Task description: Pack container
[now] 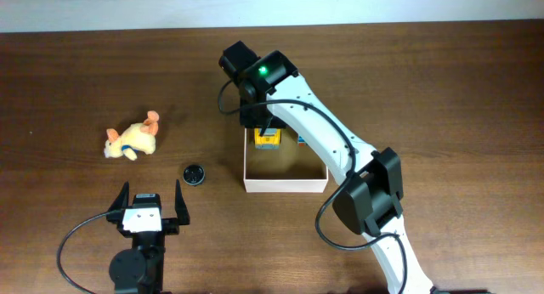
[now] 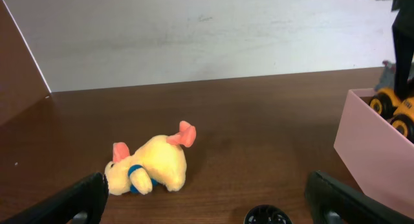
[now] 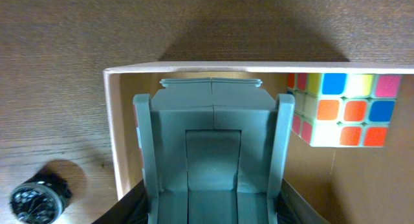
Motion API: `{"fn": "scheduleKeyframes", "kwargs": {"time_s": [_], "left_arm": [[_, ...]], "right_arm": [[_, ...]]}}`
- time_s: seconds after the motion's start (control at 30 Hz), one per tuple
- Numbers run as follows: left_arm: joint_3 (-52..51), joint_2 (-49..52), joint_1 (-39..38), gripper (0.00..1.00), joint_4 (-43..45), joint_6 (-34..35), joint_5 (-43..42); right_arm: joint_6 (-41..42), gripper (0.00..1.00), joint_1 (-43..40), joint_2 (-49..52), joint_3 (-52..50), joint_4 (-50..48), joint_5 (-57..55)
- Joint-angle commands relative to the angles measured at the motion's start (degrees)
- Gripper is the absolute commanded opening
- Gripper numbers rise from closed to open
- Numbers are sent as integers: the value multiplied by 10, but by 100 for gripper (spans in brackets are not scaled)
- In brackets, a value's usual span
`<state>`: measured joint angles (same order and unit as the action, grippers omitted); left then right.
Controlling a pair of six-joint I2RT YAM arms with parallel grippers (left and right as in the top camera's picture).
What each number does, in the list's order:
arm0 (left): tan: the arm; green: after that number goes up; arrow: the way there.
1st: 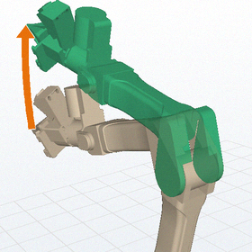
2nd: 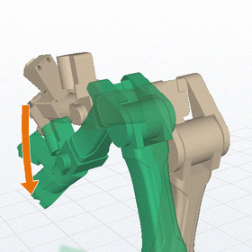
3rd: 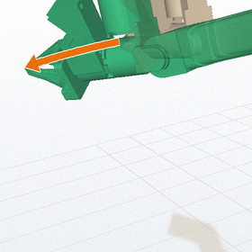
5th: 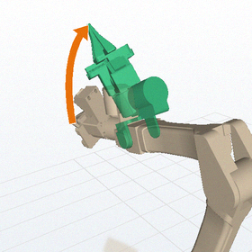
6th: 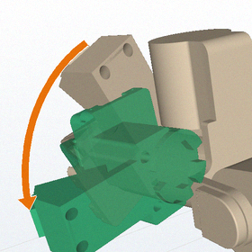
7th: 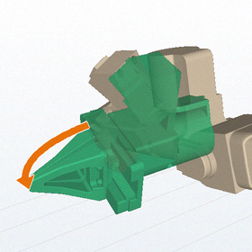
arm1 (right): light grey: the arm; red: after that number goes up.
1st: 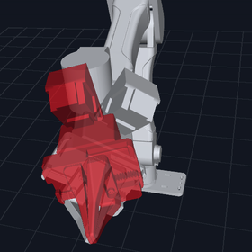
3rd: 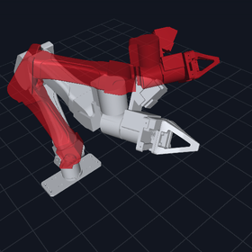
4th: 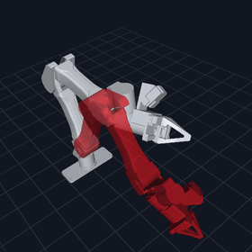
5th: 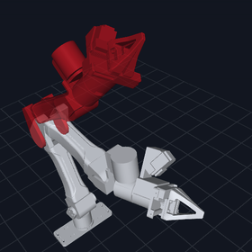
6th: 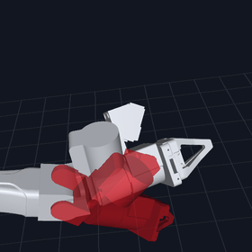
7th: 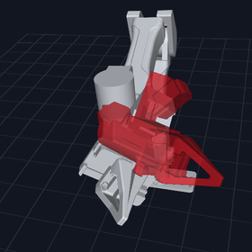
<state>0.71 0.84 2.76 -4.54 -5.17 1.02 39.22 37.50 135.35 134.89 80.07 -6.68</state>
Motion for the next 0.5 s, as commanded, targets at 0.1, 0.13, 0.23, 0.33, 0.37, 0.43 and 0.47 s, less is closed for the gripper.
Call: {"fn": "scheduleKeyframes", "kwargs": {"time_s": [0.1,0.13,0.23,0.33,0.37,0.43,0.47], "left_arm": [[-2,-4,4,99,-2,-11,-2],[-2,-4,4,99,-2,-11,-2],[-2,-4,4,99,-2,-11,-2],[-2,-4,4,99,-2,-11,-2],[-2,-4,4,99,-2,-11,-2],[-2,-4,4,99,-2,-11,-2],[-2,-4,4,99,-2,-11,-2]], "right_arm": [[7,42,0,8,3,-8,-13],[7,42,0,8,3,-9,-13],[7,42,0,9,3,-12,-13],[7,42,1,10,3,-14,-13],[7,42,1,11,3,-14,-13],[7,42,1,11,3,-15,-12],[7,42,1,11,3,-15,-11]]}}
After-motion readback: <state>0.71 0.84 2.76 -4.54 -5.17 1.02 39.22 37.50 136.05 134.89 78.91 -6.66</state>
